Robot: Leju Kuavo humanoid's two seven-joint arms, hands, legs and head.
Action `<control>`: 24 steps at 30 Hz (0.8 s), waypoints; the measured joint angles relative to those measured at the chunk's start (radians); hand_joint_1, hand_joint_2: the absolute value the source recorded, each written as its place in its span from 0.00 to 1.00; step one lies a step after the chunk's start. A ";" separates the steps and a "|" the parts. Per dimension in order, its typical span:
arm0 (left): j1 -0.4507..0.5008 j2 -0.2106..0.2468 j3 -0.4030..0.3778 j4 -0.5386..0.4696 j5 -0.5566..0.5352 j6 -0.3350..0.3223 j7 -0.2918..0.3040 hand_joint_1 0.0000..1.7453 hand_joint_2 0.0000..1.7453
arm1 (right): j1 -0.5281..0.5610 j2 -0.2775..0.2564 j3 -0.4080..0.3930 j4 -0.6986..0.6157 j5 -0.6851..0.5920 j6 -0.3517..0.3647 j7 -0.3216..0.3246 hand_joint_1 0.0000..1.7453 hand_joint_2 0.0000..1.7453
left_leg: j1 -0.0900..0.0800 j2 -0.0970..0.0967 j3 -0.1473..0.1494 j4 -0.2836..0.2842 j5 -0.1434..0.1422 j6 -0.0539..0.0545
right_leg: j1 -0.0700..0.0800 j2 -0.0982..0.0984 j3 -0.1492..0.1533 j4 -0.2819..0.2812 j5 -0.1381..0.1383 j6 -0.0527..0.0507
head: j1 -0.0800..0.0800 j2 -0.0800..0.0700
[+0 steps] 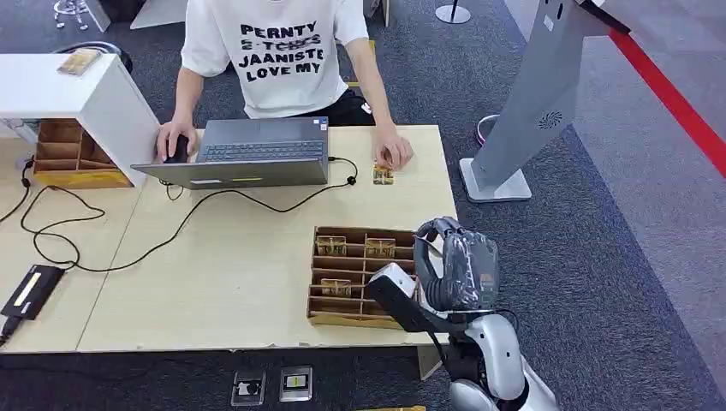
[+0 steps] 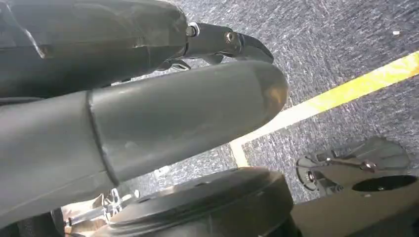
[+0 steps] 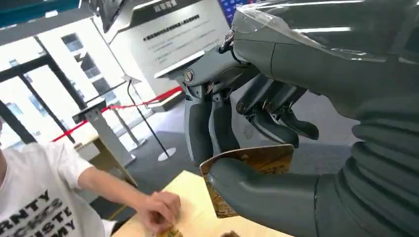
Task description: Pass the card to the sensor for recognition and then transmit it.
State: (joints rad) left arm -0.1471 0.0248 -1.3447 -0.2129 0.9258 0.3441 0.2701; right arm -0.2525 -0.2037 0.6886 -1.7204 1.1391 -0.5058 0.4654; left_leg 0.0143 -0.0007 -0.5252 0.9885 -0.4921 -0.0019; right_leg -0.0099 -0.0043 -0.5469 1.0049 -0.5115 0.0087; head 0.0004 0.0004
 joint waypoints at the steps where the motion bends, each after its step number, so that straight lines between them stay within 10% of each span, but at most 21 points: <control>1: -0.002 -0.001 0.000 0.000 -0.001 -0.003 0.002 0.00 0.00 | 0.004 -0.002 -0.007 -0.007 0.003 -0.005 0.000 1.00 1.00 | 0.000 0.000 0.000 0.000 0.000 0.000 | 0.000 0.000 0.000 0.000 0.000 0.000 | 0.000 0.000; 24: -0.035 -0.012 0.000 0.000 -0.024 -0.011 0.021 0.00 0.00 | -0.063 0.013 -0.065 -0.053 0.052 -0.057 -0.140 1.00 1.00 | 0.000 0.000 -0.001 0.000 0.000 0.000 | 0.000 0.000 0.000 0.000 0.000 0.000 | -0.001 0.000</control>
State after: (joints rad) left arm -0.1820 0.0130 -1.3447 -0.2129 0.9014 0.3330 0.2910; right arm -0.3154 -0.1904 0.6241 -1.7735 1.1906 -0.5627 0.3258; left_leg 0.0143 -0.0009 -0.5258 0.9885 -0.4920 -0.0019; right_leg -0.0100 -0.0048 -0.5469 1.0051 -0.5114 0.0089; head -0.0004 0.0004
